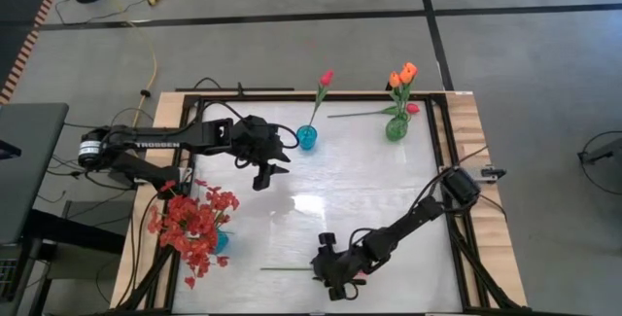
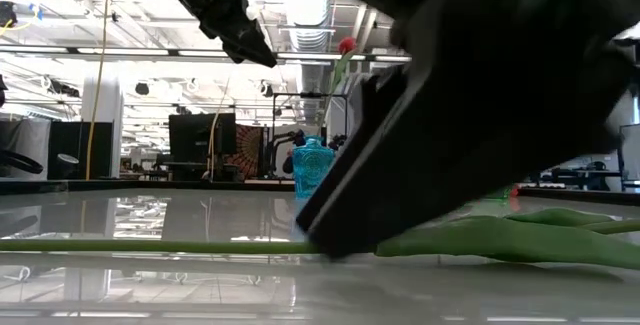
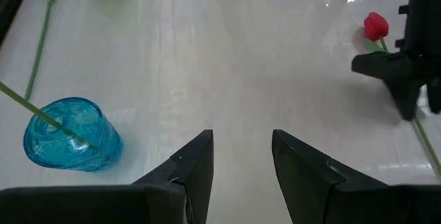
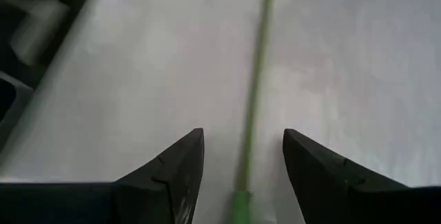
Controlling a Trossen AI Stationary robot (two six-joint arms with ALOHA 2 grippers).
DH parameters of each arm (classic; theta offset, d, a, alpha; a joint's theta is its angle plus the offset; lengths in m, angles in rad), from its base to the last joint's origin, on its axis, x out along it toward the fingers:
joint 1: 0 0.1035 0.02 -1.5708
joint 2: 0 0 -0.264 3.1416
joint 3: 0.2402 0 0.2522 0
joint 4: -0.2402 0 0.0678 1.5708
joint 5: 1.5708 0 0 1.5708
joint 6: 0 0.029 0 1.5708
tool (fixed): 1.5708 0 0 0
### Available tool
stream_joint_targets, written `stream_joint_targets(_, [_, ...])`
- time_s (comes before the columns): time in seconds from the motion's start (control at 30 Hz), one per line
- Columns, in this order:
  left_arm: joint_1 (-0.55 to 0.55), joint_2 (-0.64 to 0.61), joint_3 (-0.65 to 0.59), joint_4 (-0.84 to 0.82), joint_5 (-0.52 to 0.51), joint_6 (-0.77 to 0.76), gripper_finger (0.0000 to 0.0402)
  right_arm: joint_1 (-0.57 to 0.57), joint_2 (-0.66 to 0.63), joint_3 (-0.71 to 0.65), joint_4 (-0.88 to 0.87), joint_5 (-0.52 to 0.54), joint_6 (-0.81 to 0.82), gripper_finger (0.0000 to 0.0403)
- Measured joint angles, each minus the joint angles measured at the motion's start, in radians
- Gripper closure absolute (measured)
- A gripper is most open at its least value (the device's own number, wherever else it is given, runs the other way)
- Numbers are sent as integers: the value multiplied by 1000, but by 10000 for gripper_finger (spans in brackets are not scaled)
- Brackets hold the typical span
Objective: Sort flowers into vase by color
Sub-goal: Put the bottom red tulip into the top blue vase
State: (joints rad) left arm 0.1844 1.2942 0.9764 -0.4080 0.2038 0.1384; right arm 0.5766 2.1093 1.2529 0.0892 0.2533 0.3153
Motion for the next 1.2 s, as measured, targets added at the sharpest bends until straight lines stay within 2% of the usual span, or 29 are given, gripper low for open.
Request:
stream_joint_targets(0.13, [0,0,0,-4,0,0,266,0,51,61,-65,21,7,186])
stream_joint_targets(0.23, [0,0,0,-11,1,-1,266,6,65,90,-147,22,58,214])
stream_joint_targets(0.37, [0,0,0,-28,7,0,266,18,49,92,-236,24,175,289])
stream_joint_targets(0.5, [0,0,0,-15,8,7,266,23,17,87,-285,15,209,372])
stream_joint_targets(0.53, [0,0,0,-6,8,7,266,22,4,85,-297,5,208,382])
stream_joint_targets(0.7, [0,0,0,59,27,-4,266,3,-92,77,-447,19,211,373])
stream_joint_targets(0.87, [0,0,25,87,54,-48,266,-20,-235,82,-703,142,170,385])
stream_joint_targets(1.03, [15,0,60,83,70,-169,266,-61,-345,82,-822,239,-25,386])
stream_joint_targets(1.2, [45,0,84,81,141,-287,266,-136,-416,83,-796,276,-261,383])
